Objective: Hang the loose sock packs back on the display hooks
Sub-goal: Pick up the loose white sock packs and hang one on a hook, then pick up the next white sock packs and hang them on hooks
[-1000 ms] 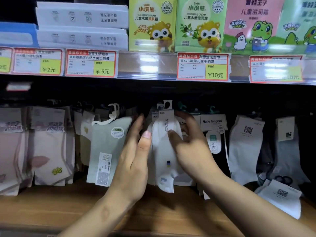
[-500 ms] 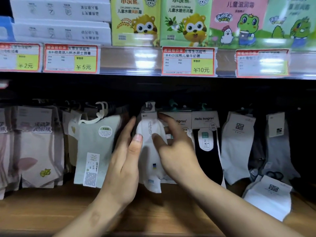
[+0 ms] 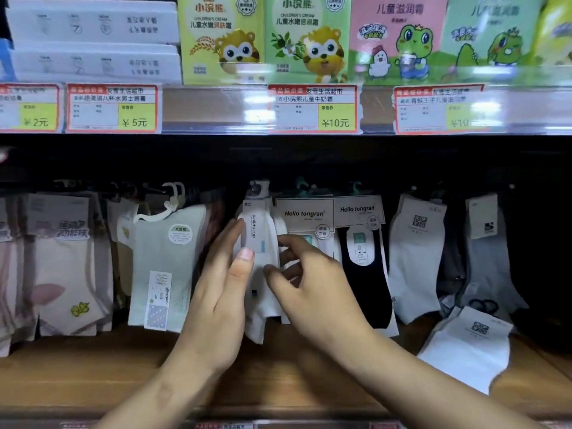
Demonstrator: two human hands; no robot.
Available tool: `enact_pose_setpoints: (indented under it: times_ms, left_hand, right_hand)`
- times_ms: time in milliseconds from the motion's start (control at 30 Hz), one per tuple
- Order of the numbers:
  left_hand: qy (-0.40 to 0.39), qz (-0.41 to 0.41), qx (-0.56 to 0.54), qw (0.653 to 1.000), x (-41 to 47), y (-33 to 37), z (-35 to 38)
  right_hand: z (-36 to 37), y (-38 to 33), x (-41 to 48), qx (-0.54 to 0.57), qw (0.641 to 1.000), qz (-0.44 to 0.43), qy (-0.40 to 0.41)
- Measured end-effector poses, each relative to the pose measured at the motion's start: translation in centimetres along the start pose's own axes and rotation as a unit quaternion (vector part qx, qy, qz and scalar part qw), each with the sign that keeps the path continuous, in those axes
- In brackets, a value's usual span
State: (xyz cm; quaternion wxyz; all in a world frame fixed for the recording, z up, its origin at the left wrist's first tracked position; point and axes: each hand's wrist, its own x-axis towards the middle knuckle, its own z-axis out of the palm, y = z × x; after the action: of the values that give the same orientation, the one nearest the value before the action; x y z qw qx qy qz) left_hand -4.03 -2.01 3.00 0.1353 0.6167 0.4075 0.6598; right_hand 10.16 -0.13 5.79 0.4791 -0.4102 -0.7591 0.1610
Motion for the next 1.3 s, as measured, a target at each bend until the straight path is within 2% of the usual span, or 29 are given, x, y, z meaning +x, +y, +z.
enact_pose_setpoints:
  times_ms: [267,433,600,800,1033,1300]
  left_hand:
    - [0.028,0.058,0.094,0.994,-1.3,1.6,-0.2]
    - [0.012,0.036,0.027,0.999,-1.5,2.7,0.9]
    - [-0.113,-0.007,-0.029,0.993,-1.6,3.5,4.4]
    - [-0.287,-0.046,-0.028,0.956,-2.4,4.4,10.2]
    - [-0.350,-0.082,0.007,0.933,-1.6,2.9,17.7]
    - [-0.395,-0.145,0.103,0.901,0.1,-0.6,24.6]
  right_hand:
    - [-3.1,0.5,-2.9,-0.008,1.000,-0.010,0.024]
    - [-5.6,1.1,-4.3,0.021,1.000,0.016,0.010]
    - [-8.8,3.1,-6.1,0.013,0.999,0.038,0.030]
    - [-12.6,6.5,-8.4,-0.021,0.995,0.082,0.060]
    - [-15.9,11.6,-9.2,-0.101,0.977,0.161,0.096]
    - [-17.0,17.5,-8.0,-0.174,0.931,0.303,0.107]
